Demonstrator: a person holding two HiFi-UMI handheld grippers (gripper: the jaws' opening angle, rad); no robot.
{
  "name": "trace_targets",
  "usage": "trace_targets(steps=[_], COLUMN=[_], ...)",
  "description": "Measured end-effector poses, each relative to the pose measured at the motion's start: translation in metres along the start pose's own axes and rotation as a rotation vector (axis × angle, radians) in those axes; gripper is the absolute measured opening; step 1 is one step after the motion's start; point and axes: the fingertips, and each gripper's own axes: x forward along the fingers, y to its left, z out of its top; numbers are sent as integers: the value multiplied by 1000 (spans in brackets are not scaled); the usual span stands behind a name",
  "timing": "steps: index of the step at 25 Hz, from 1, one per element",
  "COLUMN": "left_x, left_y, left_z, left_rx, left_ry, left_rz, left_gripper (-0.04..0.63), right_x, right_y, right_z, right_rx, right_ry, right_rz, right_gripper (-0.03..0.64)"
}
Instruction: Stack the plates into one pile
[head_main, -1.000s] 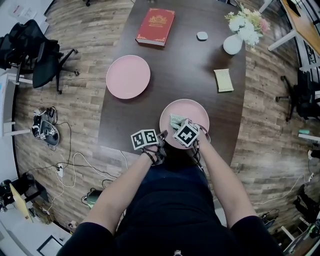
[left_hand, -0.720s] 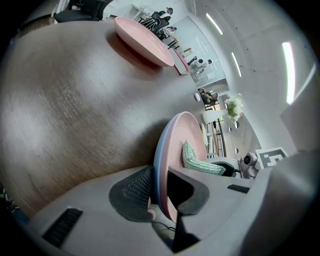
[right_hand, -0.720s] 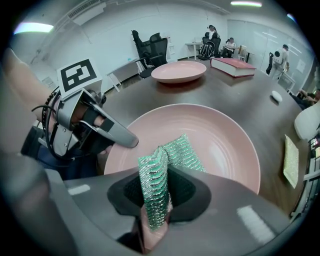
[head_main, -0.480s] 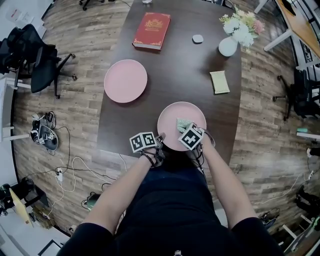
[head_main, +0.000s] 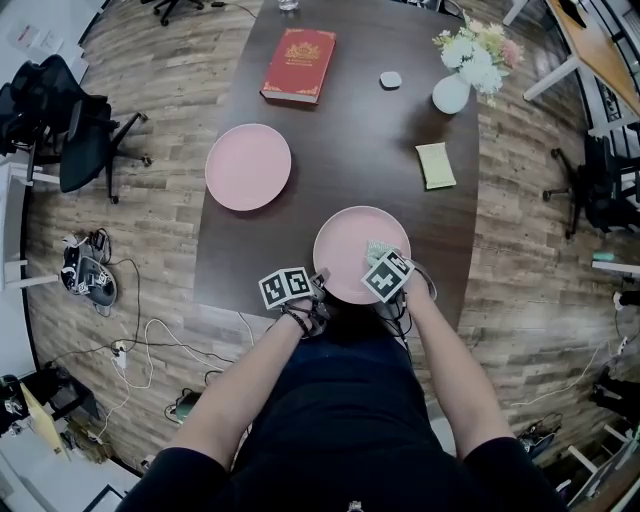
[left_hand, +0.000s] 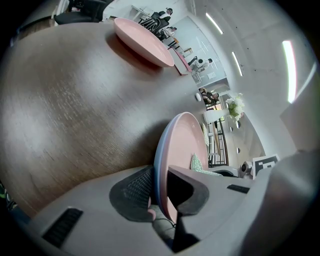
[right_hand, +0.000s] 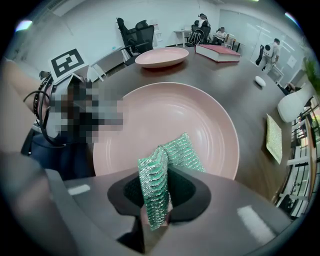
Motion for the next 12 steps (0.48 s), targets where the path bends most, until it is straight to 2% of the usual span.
trace_targets(steps=[12], left_x=[-1], left_y=[-1], left_z=[2], left_rx=[-3], left_ry=[-3], left_rz=[11], left_gripper=[49], right_x=[-2], right_y=[-10], right_z=[-18], right_rx=[-40], right_ry=[115], right_rz=[-109], right_gripper=[84])
